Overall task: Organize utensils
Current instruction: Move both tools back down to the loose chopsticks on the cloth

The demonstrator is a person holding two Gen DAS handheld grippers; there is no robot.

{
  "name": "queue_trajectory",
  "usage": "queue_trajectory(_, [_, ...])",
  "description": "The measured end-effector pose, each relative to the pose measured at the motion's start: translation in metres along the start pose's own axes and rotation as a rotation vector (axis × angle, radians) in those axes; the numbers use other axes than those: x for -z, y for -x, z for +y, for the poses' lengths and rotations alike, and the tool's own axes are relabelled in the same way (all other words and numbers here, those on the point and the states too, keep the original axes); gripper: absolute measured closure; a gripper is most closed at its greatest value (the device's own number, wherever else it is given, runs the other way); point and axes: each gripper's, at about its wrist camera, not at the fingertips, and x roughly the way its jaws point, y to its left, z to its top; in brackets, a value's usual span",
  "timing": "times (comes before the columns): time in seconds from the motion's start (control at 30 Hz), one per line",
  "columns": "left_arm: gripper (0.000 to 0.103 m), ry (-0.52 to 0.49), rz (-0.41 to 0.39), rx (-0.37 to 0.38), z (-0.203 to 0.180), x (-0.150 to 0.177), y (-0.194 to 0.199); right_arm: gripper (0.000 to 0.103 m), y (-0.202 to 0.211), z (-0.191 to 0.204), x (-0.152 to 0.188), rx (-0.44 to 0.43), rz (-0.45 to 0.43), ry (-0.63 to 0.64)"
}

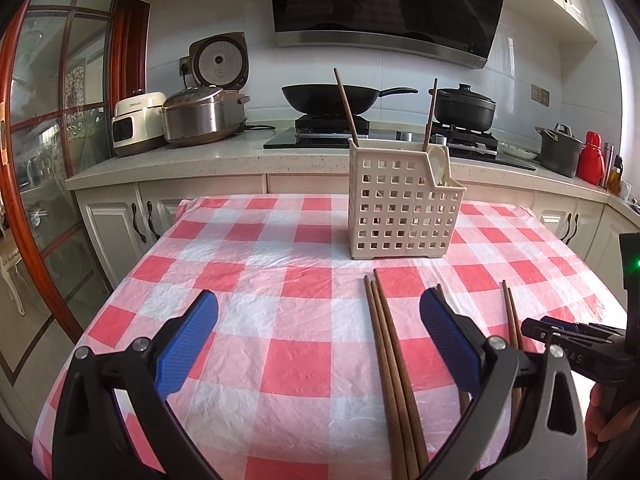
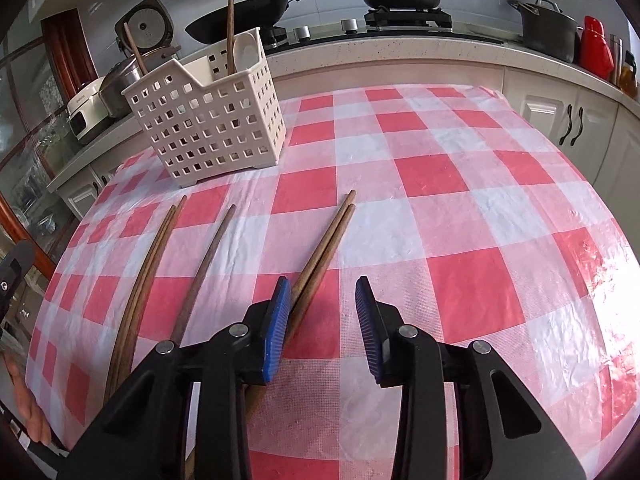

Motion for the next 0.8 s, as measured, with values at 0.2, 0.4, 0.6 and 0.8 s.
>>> queue_trajectory(0.2, [0.005,0.017,0.013,-0.002,0.007,0.003,-0.004,0.069,-0.007,-0.005,-0.001,0.035,0.036,-0.022])
queue_trajectory(0.4, [0.005,0.043,0.023,-0.007,0.014,0.006,-0.007,0.069,-0.008,-0.002,-0.001,0.052,0.034,-0.008])
queue_trajectory(0.6, [0.005,0.046,0.029,-0.007,0.016,0.008,-0.008,0.069,-0.01,0.004,-0.002,0.06,0.036,0.016])
queue_trajectory(0.8, [0.005,0.051,0.035,-0.005,0.019,0.009,-0.01,0.075,-0.017,0.008,-0.007,0.11,0.051,0.043])
